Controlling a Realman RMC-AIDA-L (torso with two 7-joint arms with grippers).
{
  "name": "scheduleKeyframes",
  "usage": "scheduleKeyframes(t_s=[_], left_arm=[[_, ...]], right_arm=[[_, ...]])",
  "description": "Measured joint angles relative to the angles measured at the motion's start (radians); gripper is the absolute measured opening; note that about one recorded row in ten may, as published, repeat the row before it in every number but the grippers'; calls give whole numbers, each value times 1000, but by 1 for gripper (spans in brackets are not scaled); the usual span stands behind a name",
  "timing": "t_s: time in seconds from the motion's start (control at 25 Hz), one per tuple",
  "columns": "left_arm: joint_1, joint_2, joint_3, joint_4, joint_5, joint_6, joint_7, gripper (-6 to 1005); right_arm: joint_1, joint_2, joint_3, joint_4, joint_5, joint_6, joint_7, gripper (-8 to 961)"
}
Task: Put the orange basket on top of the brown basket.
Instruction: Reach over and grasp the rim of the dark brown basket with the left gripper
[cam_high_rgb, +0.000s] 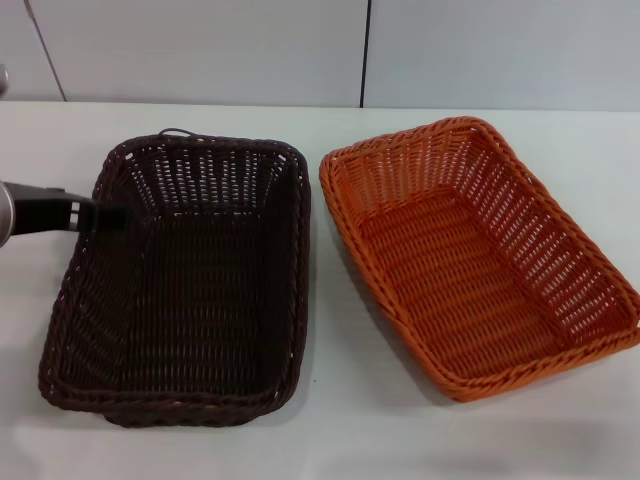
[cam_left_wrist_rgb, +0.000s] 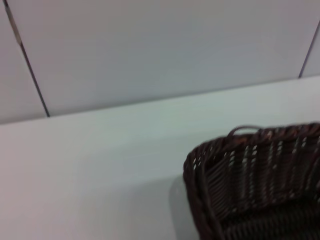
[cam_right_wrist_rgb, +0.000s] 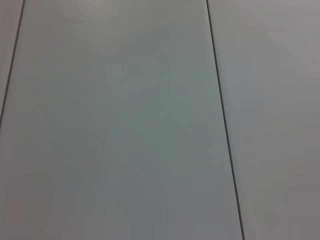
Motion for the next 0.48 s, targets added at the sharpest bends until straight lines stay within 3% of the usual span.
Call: scheduleKeyframes(t_s=[0.48], left_arm=[[-56,1,-4,178,32,44,0,762]], right_arm=[[6,-1,-6,-12,-9,2,-1,827]])
